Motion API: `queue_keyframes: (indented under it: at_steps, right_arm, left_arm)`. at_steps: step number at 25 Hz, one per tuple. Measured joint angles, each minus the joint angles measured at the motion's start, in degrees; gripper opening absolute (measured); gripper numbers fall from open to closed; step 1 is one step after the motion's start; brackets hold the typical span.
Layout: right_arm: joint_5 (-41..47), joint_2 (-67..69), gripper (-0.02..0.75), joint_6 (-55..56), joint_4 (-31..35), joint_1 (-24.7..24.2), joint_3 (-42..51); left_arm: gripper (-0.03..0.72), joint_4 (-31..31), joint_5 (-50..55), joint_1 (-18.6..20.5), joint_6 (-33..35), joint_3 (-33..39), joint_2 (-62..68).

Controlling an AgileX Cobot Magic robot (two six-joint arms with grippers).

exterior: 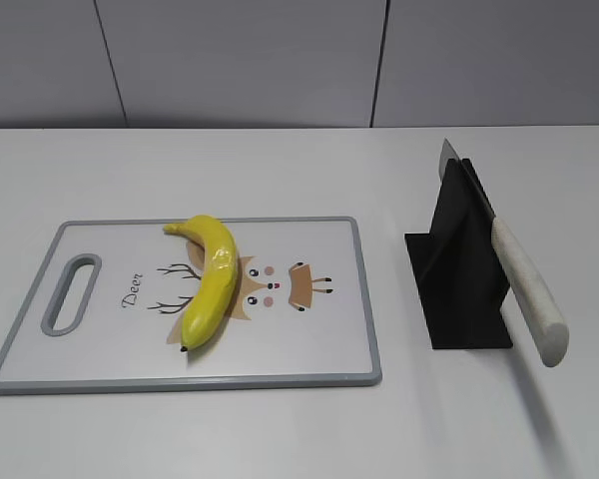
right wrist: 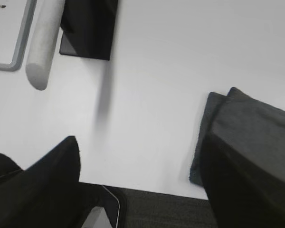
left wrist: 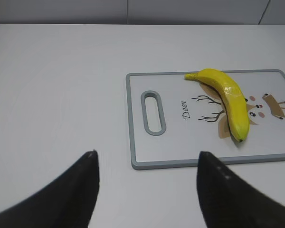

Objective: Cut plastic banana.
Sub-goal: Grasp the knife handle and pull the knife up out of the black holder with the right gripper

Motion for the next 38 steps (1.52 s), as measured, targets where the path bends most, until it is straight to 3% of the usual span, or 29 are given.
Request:
queue_keyframes:
  at_steps: [5,11,23,29,34,38]
  right_arm:
    - [1.26,7.43,0.591,3.88,0.12,7.48,-0.57]
    - [1.85,16.03,0.591,6.09,1.51,12.82,-5.89]
    - [-2.06,36.82,0.591,8.04,9.06,13.18,-16.41]
    - [-6.04,45.34,0.591,6.88,8.48,13.18,-17.04]
    - [-7.04,49.66,0.591,6.73,3.73,13.22,-17.12]
    - [-8.60,52.20,0.591,6.67,4.70,13.22,-17.12]
  left_arm:
    - [0.616,0.00,0.00,0.00,0.00,0.00,0.00]
    - [0.593,0.00,0.00,0.00,0.00,0.00,0.00]
    - [0.586,-0.23,0.00,0.00,0.00,0.00,0.00]
    - [0.586,-0.23,0.00,0.00,0.00,0.00,0.00]
    - [0.586,-0.23,0.00,0.00,0.00,0.00,0.00]
    - [0.586,-0.23,0.00,0.00,0.00,0.00,0.00]
